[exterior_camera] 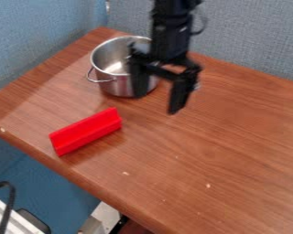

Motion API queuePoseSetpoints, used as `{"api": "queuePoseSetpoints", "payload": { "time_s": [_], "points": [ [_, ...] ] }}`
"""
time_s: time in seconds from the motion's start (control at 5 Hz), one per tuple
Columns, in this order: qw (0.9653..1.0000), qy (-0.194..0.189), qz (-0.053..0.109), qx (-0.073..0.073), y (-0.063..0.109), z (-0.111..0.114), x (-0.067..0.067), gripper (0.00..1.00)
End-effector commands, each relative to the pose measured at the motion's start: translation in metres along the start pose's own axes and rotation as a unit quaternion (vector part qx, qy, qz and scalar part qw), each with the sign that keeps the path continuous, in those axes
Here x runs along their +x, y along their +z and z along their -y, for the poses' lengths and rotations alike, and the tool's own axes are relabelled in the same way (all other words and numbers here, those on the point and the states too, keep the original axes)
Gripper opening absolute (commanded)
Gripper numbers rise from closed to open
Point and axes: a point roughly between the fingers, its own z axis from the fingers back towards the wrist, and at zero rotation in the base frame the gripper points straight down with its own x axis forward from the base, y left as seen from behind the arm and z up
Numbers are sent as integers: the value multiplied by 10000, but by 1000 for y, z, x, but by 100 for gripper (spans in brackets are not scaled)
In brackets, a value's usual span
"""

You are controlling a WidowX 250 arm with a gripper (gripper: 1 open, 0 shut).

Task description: Put the red object in the metal pot

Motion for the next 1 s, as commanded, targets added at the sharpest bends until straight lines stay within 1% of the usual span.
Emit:
{"api": "queuePoseSetpoints", "payload": {
  "time_s": [0.0, 0.2, 0.4, 0.6, 0.8],
  "points": [
    [9970, -656, 298, 297, 8, -29, -27, 100],
    [9916, -1139, 305, 536, -2, -53, -33, 100],
    [9852, -1485, 326, 790, -22, -64, -49, 100],
    [9845, -1438, 328, 947, -35, -74, -50, 100],
    [9845, -1330, 429, 1062, -44, -77, -48, 100]
  ]
}}
